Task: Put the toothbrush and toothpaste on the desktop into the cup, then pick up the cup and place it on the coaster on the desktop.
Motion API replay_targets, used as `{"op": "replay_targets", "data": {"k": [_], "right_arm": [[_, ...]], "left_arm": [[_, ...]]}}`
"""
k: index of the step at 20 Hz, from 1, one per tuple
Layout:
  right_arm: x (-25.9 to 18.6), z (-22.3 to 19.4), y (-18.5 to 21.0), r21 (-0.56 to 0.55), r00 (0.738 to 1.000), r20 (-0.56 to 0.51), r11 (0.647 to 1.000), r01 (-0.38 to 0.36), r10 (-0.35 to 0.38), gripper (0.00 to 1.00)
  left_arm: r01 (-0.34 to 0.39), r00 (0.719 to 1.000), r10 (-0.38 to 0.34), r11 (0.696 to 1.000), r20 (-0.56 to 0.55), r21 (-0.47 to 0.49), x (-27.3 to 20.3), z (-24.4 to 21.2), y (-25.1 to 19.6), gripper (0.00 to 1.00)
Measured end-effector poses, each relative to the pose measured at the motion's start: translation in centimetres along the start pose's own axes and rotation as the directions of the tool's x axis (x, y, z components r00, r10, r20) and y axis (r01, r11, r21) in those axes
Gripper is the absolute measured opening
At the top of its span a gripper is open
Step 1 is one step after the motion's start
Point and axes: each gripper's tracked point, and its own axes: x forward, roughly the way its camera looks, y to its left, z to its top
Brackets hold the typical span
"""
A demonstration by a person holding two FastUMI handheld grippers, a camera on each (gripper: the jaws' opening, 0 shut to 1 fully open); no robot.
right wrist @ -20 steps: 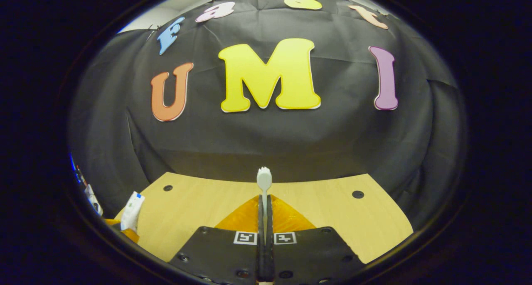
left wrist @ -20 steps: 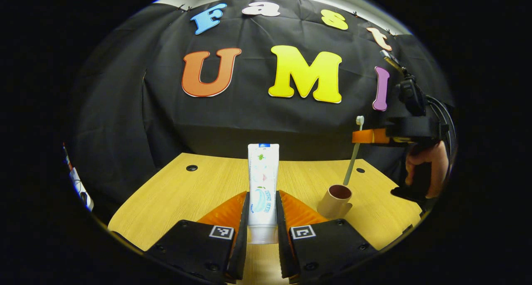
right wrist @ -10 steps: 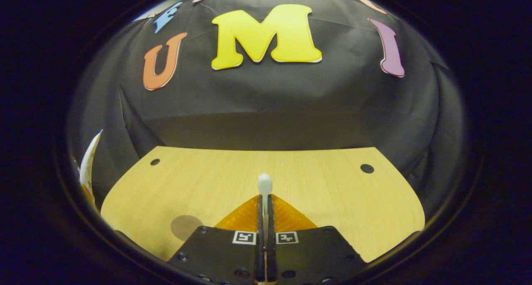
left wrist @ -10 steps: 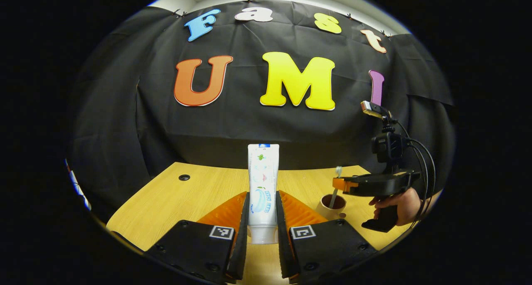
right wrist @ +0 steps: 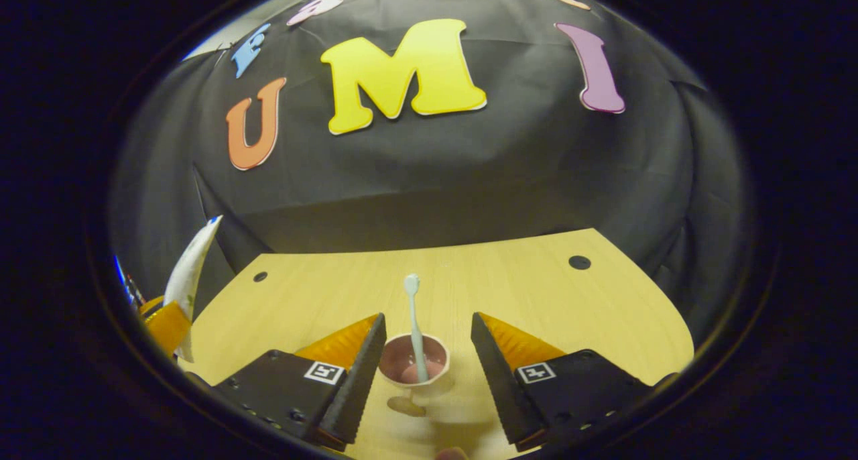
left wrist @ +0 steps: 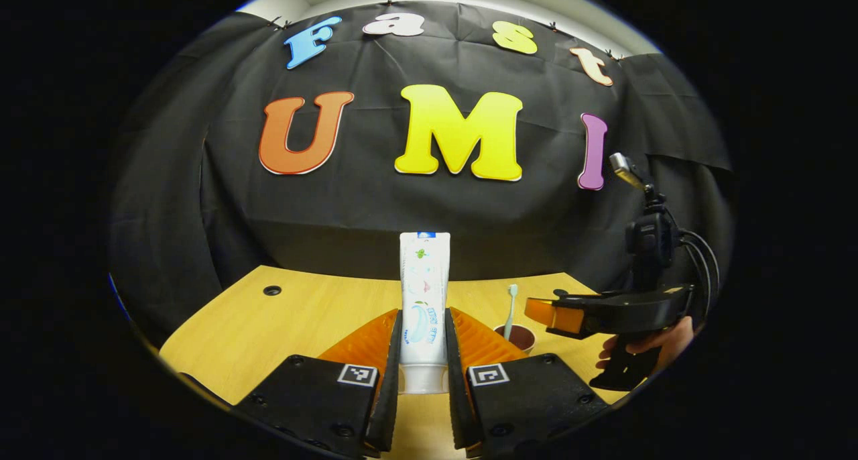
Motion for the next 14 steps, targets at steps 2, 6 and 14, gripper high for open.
{"op": "replay_targets", "data": {"k": [2,6,14], "right_arm": [[-1.6,-0.8,-2.3,0.004,1.0,-0.017,1.0,0.021,-0.021,0.79],[-4.6,-4.1,-7.9,-0.013,0.994,-0.077,0.997,0.079,-0.08,0.78],[-7.6,-10.8,-12.6,0.009,0.974,-0.202,0.994,0.109,-0.105,0.95]], "left_arm": [[0.027,0.999,-0.027,1.0,0.019,-0.007,1.6,-0.3,-2.1,0.35],[0.078,0.995,-0.077,0.997,0.064,-0.003,5.6,-1.5,-6.3,0.35],[0.108,0.987,-0.109,0.994,0.12,0.011,12.7,-5.5,-11.2,0.35]]}}
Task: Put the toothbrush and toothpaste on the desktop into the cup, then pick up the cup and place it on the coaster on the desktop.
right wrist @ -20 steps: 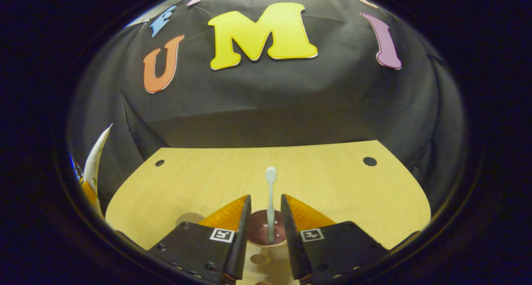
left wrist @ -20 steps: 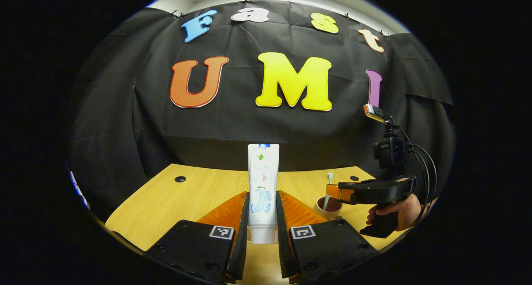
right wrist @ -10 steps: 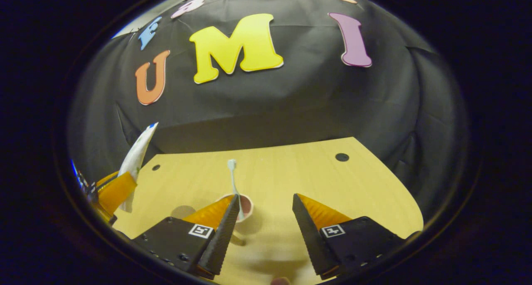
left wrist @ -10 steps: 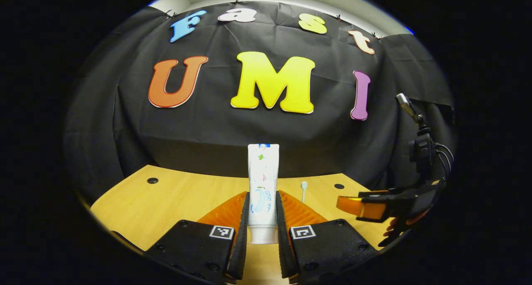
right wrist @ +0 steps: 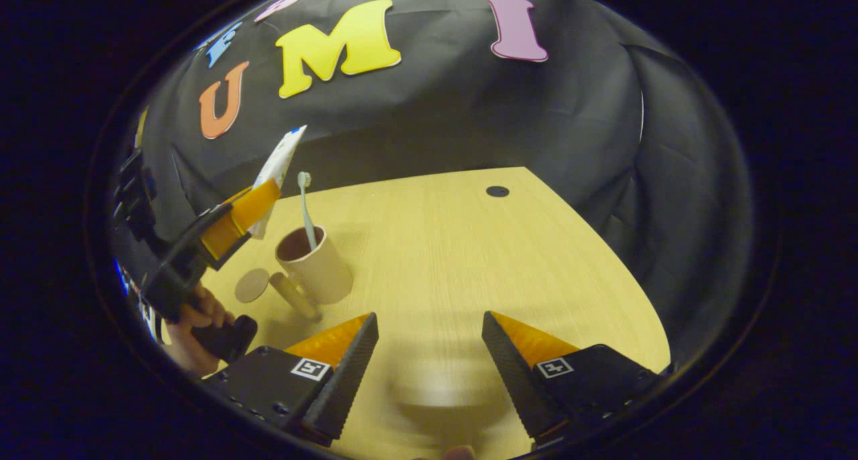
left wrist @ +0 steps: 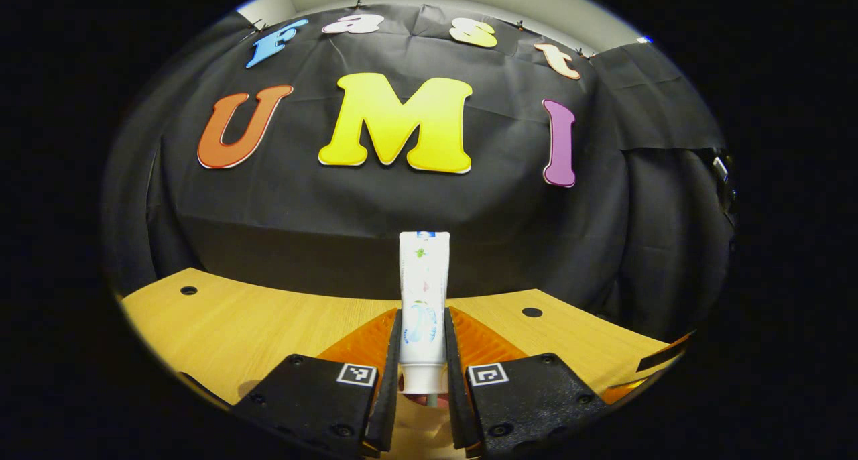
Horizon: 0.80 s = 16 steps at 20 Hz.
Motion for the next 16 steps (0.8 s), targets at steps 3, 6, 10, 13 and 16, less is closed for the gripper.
{"op": "replay_targets", "data": {"k": [3,6,10,13,16], "right_arm": [[-0.4,-1.2,-0.1,-0.006,1.0,-0.025,1.0,-0.019,0.019,0.95],[-0.3,-2.3,-0.2,-0.012,0.998,-0.049,1.0,-0.026,0.026,0.92],[-0.5,-3.0,0.2,0.005,0.997,-0.062,0.999,-0.037,0.037,0.96],[-0.7,-3.6,0.6,0.006,0.997,-0.068,0.999,-0.047,0.047,0.92],[-0.9,-4.7,1.0,-0.005,0.995,-0.082,0.998,-0.058,0.057,0.95]], "left_arm": [[-0.003,1.0,0.002,1.0,0.02,0.019,0.9,-1.2,-0.2,0.36],[-0.002,0.999,0.0,0.999,0.035,0.043,1.4,-2.4,-0.4,0.36],[0.001,0.998,-0.007,0.996,0.064,0.089,1.1,-3.4,-1.2,0.36],[-0.023,0.996,0.013,0.993,0.089,0.117,1.2,-3.6,-1.0,0.35],[-0.062,0.991,0.044,0.986,0.124,0.152,1.8,-3.7,-0.7,0.37]]}}
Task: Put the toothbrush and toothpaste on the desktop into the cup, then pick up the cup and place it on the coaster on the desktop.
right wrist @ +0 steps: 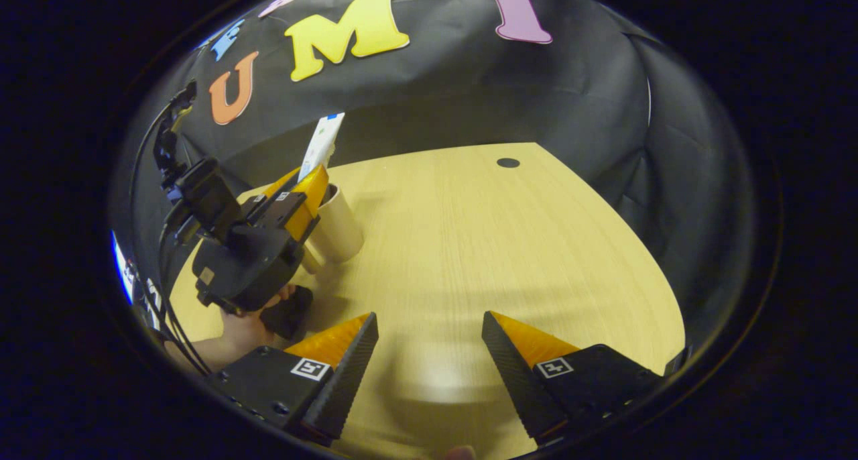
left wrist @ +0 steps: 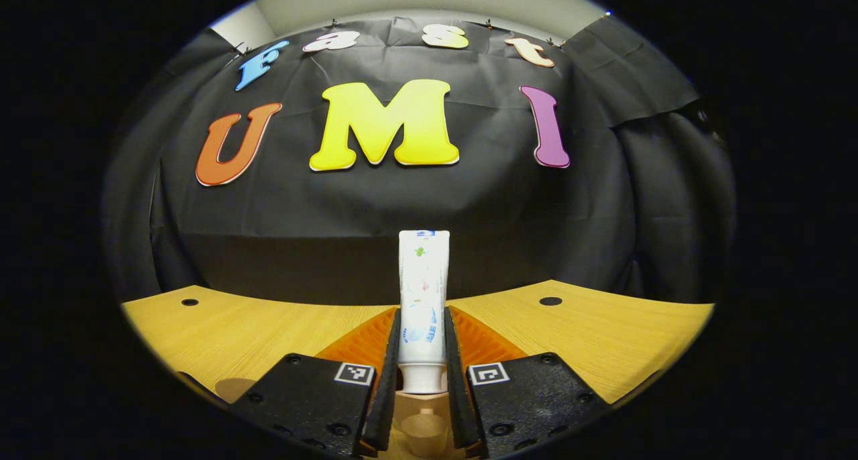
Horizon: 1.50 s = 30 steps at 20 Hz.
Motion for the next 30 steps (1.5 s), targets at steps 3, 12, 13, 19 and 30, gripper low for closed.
{"op": "replay_targets", "data": {"k": [3,12,13,19,30], "right_arm": [[0.0,-0.7,0.0,0.005,1.0,-0.014,1.0,0.0,0.001,0.95],[0.0,0.4,1.0,0.017,1.0,0.016,1.0,-0.013,0.013,0.96],[0.0,0.7,1.3,0.018,1.0,0.021,1.0,-0.015,0.015,0.96],[-1.0,2.4,2.3,-0.004,0.998,0.065,1.0,-0.012,0.012,0.94],[-2.1,7.8,11.5,-0.027,0.997,0.072,0.999,-0.027,0.029,0.96]], "left_arm": [[0.002,1.0,-0.002,1.0,0.021,0.023,0.1,0.0,-0.3,0.38],[0.015,0.997,-0.014,1.0,-0.071,0.01,-2.0,-1.2,-0.7,0.46],[0.019,0.997,-0.019,1.0,-0.079,-0.003,-2.5,-1.1,-0.7,0.48],[0.026,0.993,-0.033,0.997,-0.115,-0.066,-6.2,1.3,0.5,0.78],[-0.136,0.973,0.115,0.986,-0.2,-0.097,-15.8,9.4,12.7,0.88]]}}
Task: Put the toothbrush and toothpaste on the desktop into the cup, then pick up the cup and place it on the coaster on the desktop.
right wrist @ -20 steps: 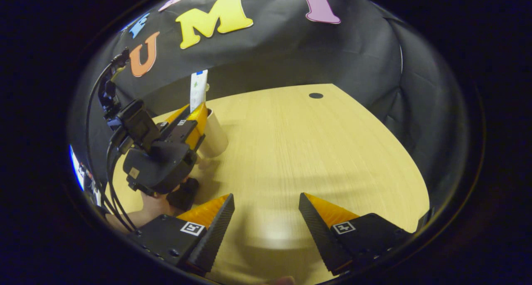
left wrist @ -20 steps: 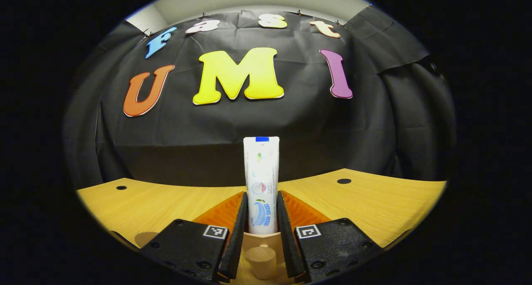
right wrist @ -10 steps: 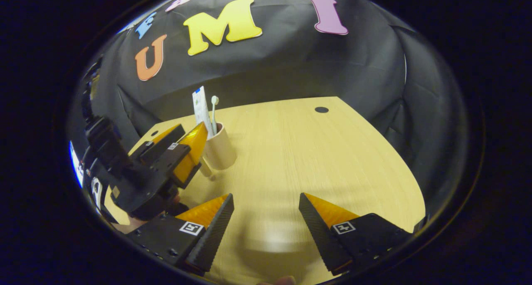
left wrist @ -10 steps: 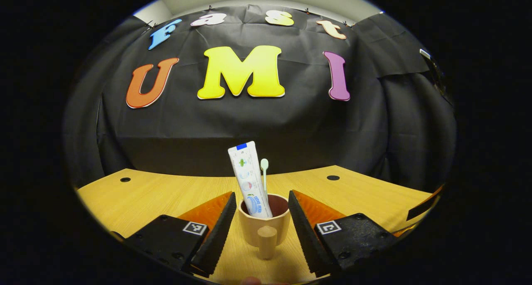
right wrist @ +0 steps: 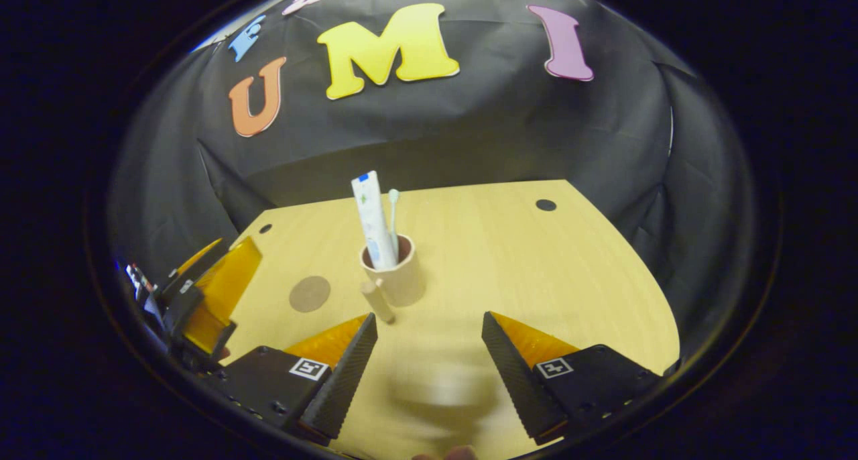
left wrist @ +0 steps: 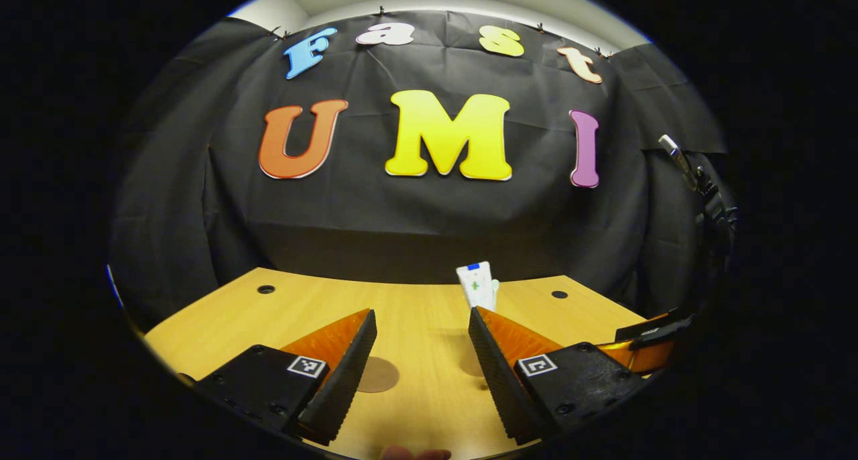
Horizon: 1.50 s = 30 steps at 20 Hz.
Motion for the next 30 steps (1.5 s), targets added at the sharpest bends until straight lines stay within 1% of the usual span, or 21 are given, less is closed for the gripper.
{"op": "replay_targets", "data": {"k": [2,3,5,8,11,12,14,16,17,18,19,21,22,23,24,25,26,27,28,29,30], "right_arm": [[0.8,0.7,2.2,-0.002,1.0,-0.028,1.0,0.001,-0.001,0.94],[1.1,1.1,3.1,-0.004,0.999,-0.045,1.0,0.009,-0.009,0.96],[2.0,1.7,4.5,0.011,0.996,-0.085,1.0,0.019,-0.018,0.96],[4.4,1.1,6.0,0.039,0.979,-0.199,0.998,0.05,-0.042,0.96],[6.8,-0.4,6.5,0.047,0.94,-0.333,0.995,0.091,-0.07,0.96],[7.6,-0.9,6.6,0.05,0.925,-0.371,0.993,0.107,-0.081,0.94],[9.0,-1.7,6.7,0.037,0.896,-0.434,0.991,0.125,-0.097,0.96],[10.0,-2.3,6.6,0.028,0.869,-0.482,0.99,0.141,-0.11,0.94],[10.4,-2.6,6.4,0.017,0.856,-0.502,0.989,0.149,-0.121,0.96],[11.1,-2.8,6.2,0.007,0.845,-0.518,0.988,0.156,-0.13,0.93],[11.6,-2.9,6.0,0.002,0.833,-0.536,0.987,0.162,-0.136,0.96],[12.6,-3.3,5.7,0.0,0.809,-0.571,0.985,0.175,-0.143,0.95],[13.1,-3.7,5.6,0.008,0.792,-0.594,0.983,0.181,-0.141,0.91],[13.6,-3.8,5.5,0.012,0.782,-0.608,0.983,0.184,-0.139,0.89],[14.2,-4.1,5.4,0.007,0.772,-0.619,0.982,0.187,-0.143,0.84],[14.3,-4.0,5.3,-0.006,0.763,-0.629,0.982,0.189,-0.151,0.82],[14.5,-4.0,5.1,-0.017,0.752,-0.638,0.98,0.197,-0.163,0.72],[14.5,-4.2,4.9,-0.022,0.741,-0.649,0.979,0.204,-0.169,0.65],[14.5,-4.7,4.7,-0.019,0.726,-0.667,0.977,0.211,-0.17,0.53],[14.6,-4.7,4.8,-0.012,0.726,-0.667,0.977,0.211,-0.165,0.35],[14.5,-4.8,4.7,-0.025,0.722,-0.672,0.979,0.204,-0.168,0.28]], "left_arm": [[-0.032,0.999,0.032,0.999,0.005,-0.001,-1.2,1.9,2.8,0.88],[-0.046,0.999,0.046,0.999,0.008,0.0,-1.8,2.6,3.9,0.88],[-0.068,0.998,0.068,0.998,0.009,0.003,-2.8,4.0,6.3,0.92],[-0.097,0.995,0.097,0.995,0.024,0.007,-3.7,5.7,9.3,0.92],[-0.132,0.991,0.131,0.991,0.04,0.019,-4.2,7.1,12.1,0.93],[-0.143,0.989,0.142,0.989,0.045,0.019,-4.3,7.3,13.0,0.92],[-0.171,0.984,0.17,0.985,0.045,0.016,-4.3,7.7,14.5,0.93],[-0.193,0.981,0.192,0.981,0.039,0.007,-4.3,7.6,15.7,0.93],[-0.203,0.979,0.203,0.979,0.036,0.003,-4.1,7.5,16.0,0.93],[-0.212,0.977,0.212,0.977,0.031,-0.001,-4.0,7.5,16.5,0.93],[-0.221,0.975,0.221,0.975,0.026,-0.004,-4.0,7.2,16.8,0.93],[-0.236,0.972,0.236,0.972,0.009,-0.005,-4.1,6.7,17.3,0.93],[-0.241,0.97,0.241,0.97,0.003,-0.006,-4.1,6.7,17.3,0.93],[-0.247,0.969,0.247,0.969,-0.001,-0.005,-4.3,6.6,17.4,0.93],[-0.253,0.967,0.253,0.967,-0.004,-0.005,-4.3,6.5,17.5,0.93],[-0.26,0.966,0.26,0.966,-0.008,-0.004,-4.3,6.4,17.4,0.93],[-0.267,0.964,0.267,0.964,-0.012,-0.004,-4.4,6.3,17.6,0.93],[-0.275,0.961,0.274,0.962,-0.017,-0.004,-4.4,6.2,17.7,0.93],[-0.282,0.959,0.282,0.959,-0.024,-0.008,-4.6,5.9,17.9,0.93],[-0.288,0.957,0.288,0.957,-0.031,-0.012,-4.4,5.8,17.8,0.93],[-0.291,0.956,0.291,0.956,-0.036,-0.016,-4.4,5.7,17.7,0.93]]}}
